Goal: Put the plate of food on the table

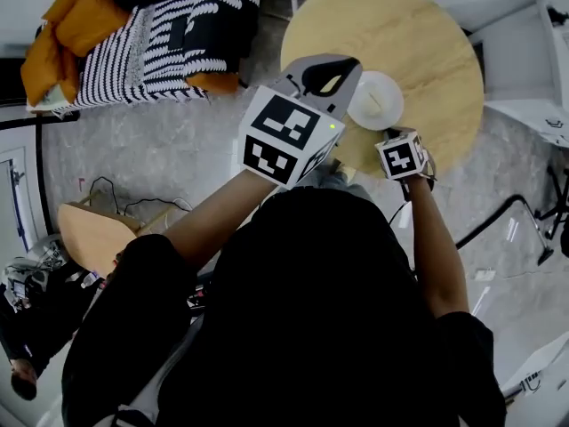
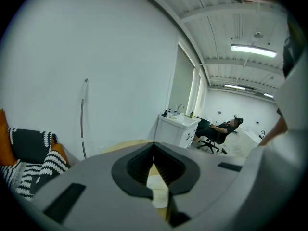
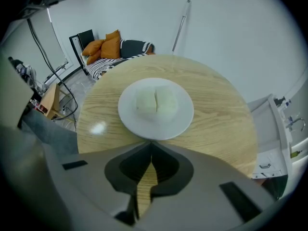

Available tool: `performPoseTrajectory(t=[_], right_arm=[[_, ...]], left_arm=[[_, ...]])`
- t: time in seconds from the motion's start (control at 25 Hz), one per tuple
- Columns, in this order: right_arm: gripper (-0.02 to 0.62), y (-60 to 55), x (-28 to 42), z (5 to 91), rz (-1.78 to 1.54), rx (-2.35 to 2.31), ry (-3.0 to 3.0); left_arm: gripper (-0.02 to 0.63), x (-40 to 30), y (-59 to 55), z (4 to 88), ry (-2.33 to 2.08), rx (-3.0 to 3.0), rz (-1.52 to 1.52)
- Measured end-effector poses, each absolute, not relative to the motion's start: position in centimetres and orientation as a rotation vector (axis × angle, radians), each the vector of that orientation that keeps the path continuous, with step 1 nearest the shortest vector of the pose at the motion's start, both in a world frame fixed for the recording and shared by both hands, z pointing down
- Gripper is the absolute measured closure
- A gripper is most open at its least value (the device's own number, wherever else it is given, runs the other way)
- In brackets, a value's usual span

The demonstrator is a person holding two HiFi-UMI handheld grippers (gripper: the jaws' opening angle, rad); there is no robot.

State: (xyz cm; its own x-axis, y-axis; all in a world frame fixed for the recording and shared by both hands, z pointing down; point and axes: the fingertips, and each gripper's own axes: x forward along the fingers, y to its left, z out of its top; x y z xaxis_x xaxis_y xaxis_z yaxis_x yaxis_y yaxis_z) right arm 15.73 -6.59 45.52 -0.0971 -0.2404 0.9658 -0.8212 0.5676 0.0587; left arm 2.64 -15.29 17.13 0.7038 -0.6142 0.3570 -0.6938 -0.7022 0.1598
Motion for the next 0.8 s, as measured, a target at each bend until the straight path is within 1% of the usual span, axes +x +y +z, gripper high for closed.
performPoseTrajectory(t=[0.12, 0.24, 0.56, 0.68, 0.8], right_arm=[[0.586, -6.6, 16.2, 44.8, 0.719, 0.951, -1.664], [0.586, -7.7, 16.2, 41.5, 0.712, 1.026, -1.778], [0.586, -12.3, 15.8, 25.1, 0.564, 1.395, -2.140], [0.586, -13.3, 15.4, 20.2, 0.572, 1.533, -2.261], [0.586, -13.4, 15.1, 16.6, 0.513, 1.619, -2.336]], left_arm=[[0.598, 2.6, -14.9, 16.6, -1.040, 2.647, 0.393], [0.598, 2.5, -14.7, 16.1, -1.055, 2.655, 0.384], [0.598, 2.7, -15.1, 14.2, -1.074, 2.683, 0.349], [0.598, 3.1, -15.3, 13.8, -1.066, 2.698, 0.344], [0.598, 3.4, -15.4, 13.2, -1.058, 2.705, 0.326]])
